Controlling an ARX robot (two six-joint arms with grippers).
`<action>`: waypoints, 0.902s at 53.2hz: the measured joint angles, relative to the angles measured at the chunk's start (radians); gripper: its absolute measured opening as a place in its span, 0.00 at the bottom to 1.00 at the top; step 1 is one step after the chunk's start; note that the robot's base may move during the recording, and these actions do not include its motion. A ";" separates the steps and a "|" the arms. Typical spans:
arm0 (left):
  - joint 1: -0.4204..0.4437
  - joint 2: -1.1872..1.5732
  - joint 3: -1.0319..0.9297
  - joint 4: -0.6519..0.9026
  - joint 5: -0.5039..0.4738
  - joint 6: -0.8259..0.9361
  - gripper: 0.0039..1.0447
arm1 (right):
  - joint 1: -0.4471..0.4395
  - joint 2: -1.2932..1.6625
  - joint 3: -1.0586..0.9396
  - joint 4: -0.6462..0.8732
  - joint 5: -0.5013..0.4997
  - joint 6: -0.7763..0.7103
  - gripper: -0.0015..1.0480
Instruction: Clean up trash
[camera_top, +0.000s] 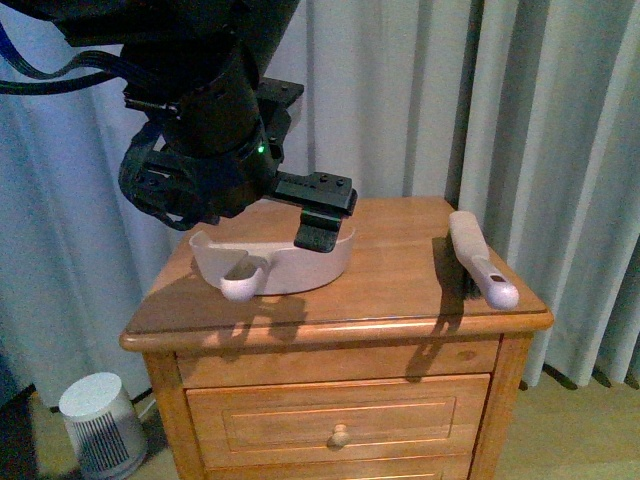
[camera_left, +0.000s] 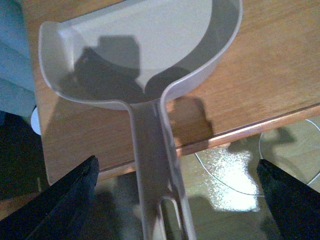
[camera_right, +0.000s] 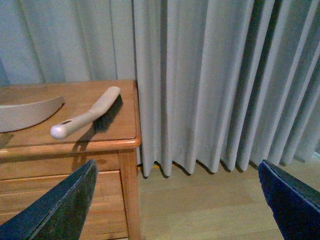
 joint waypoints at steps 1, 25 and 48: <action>-0.001 0.005 0.005 -0.001 0.002 0.000 0.93 | 0.000 0.000 0.000 0.000 0.000 0.000 0.93; 0.011 0.087 0.045 -0.006 0.010 0.000 0.93 | 0.000 0.000 0.000 0.000 0.000 0.000 0.93; 0.048 0.093 -0.008 0.030 0.021 -0.001 0.93 | 0.000 0.000 0.000 0.000 0.000 0.000 0.93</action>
